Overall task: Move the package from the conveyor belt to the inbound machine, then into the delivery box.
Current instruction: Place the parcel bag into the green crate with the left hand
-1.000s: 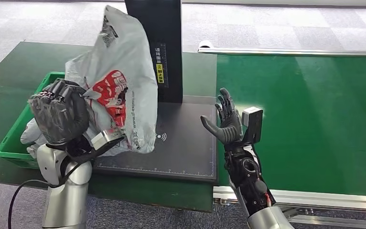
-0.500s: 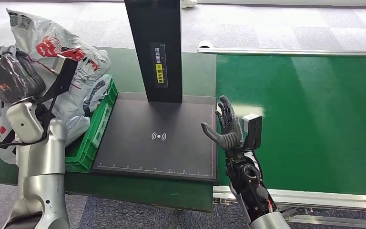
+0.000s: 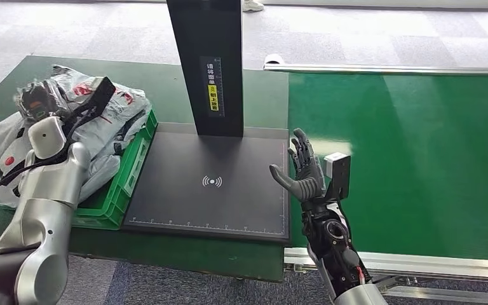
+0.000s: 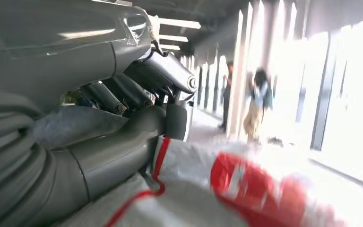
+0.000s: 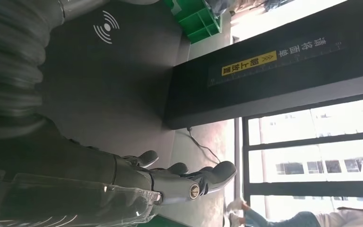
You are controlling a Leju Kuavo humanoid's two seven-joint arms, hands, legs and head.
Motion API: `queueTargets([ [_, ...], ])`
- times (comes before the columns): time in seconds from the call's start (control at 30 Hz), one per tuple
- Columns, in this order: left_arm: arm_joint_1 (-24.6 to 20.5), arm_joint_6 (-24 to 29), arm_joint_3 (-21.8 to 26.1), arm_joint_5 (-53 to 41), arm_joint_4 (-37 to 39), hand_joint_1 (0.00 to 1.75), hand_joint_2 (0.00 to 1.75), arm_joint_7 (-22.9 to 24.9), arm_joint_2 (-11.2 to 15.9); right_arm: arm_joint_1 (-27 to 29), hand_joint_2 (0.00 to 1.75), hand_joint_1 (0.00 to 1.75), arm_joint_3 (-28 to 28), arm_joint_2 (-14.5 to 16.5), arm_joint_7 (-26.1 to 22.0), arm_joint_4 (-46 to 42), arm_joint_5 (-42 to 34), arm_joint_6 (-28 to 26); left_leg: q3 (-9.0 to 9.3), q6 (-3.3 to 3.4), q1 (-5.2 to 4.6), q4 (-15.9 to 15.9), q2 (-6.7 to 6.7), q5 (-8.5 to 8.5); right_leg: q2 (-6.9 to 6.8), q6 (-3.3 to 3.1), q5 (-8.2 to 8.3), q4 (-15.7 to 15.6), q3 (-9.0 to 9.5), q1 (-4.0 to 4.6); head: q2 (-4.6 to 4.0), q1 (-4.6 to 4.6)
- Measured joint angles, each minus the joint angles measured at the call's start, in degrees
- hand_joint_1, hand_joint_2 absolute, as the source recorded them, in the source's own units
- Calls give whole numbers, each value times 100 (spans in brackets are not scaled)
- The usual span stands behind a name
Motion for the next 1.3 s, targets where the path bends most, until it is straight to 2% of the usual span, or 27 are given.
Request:
queueTargets([
  [0.1, -242, -1156, -107, 14, 666, 175, 175, 120, 38, -73, 175, 0, -2, 8, -1, 72, 50, 51, 0, 0, 0, 0, 0, 0, 0, 0, 0, 1, 0, 0, 0, -1],
  [0.17, -324, -1654, -108, 37, 969, 175, 175, 86, 41, -108, 175, 0, -3, 10, -3, 113, 74, 64, 0, -1, 0, 0, -1, -1, 0, 0, -1, 1, 0, 0, 0, -1],
  [0.2, -351, -1786, -107, 50, 1080, 175, 175, 60, 42, -118, 175, 0, -5, 11, -4, 128, 82, 69, 0, 0, 0, 0, -2, -1, 0, 0, -2, 1, 0, 0, 0, -1],
  [0.33, -415, -1852, -98, 91, 1376, 140, 175, 8, 45, -126, 175, 0, -11, 13, -6, 143, 121, 84, -1, 1, -1, -1, -3, -4, -1, 0, -3, 1, 1, -1, 0, 0],
  [0.37, -418, -1806, -97, 91, 1418, 140, 175, 13, 46, -126, 175, 0, -11, 13, -5, 143, 132, 88, -1, 1, -1, -1, -3, -4, -1, 0, -3, 1, 1, -1, 0, 0],
  [0.5, -412, -1605, -94, 89, 1514, 2, 175, 42, 46, -126, 175, 0, -11, 15, 3, 143, 160, 91, 2, 1, -1, -1, -3, -3, -1, 0, -3, 0, 5, -1, 0, 0],
  [0.6, -388, -1212, -79, 120, 1555, 0, 175, 25, 45, -125, 175, 0, -11, 17, 21, 142, 167, 91, 6, 0, -1, -1, -3, -2, -1, 0, -2, 1, 8, -1, 0, -1],
  [0.63, -355, -853, -63, 170, 1562, 0, 175, -22, 45, -124, 175, 0, -11, 18, 36, 137, 168, 90, 6, 0, 0, -1, -3, -2, -1, 0, -2, 1, 8, -1, 0, -1],
  [0.7, -254, 282, 11, 394, 1561, 0, 175, -288, 43, -122, 175, 0, -11, 20, 74, 109, 162, 75, 6, -1, 0, -1, -2, -1, -1, -1, -2, 1, 6, 0, 0, -1],
  [0.77, -125, 1473, 137, 751, 1469, 0, 175, -859, 39, -121, 175, 0, -9, 21, 109, 55, 132, 32, 5, -1, 0, 0, -1, -1, 0, -1, -2, 2, 4, 0, 0, 0],
  [0.83, 70, 2163, 349, 1139, 1077, 0, 175, -1802, -10, -121, 175, 0, -3, 20, 129, 0, 82, -16, 4, -1, 0, 0, 1, -2, 1, 0, -3, 2, 0, 0, 0, 0],
  [0.9, 319, 2388, 754, 1414, 372, 0, 175, -3067, -180, -123, 175, 0, 19, 16, 132, -34, 31, -50, 1, 0, 0, 1, 3, -3, 1, 0, -3, 1, -4, 0, 0, 0],
  [0.97, 511, 2434, 1311, 1593, -360, 0, 175, -4340, -463, -126, 175, 0, 59, 12, 126, -44, -12, -78, -4, 1, -1, 1, 4, -4, 1, 0, -4, 1, -5, -1, 0, 0],
  [1.03, 620, 2442, 1921, 1778, -976, 0, 175, -5285, -759, -128, 175, 0, 97, 10, 104, -45, -45, -91, -6, 2, -2, 1, 5, -5, 2, 0, -3, 0, -6, -2, 0, 0],
  [1.1, 726, 2444, 2421, 2077, -1508, 0, 175, -5717, -1022, -131, 175, 0, 130, 9, 71, -43, -75, -92, -5, 2, -2, 1, 6, -5, 2, 0, -3, 0, -6, -2, 0, -1],
  [1.17, 865, 2444, 2658, 2506, -1968, 0, 175, -5800, -1224, -140, 175, 0, 163, 4, 37, -41, -106, -96, -5, 2, -1, 1, 1, -4, 0, 0, -3, -1, -6, -1, 0, -1],
  [1.3, 1202, 2439, 2534, 3987, -2647, 0, 175, -5844, -1488, -163, 175, 0, 225, -3, -11, -38, -163, -105, -4, 1, 0, 0, -4, -4, -1, 0, -3, -1, -4, -1, 0, -2],
])
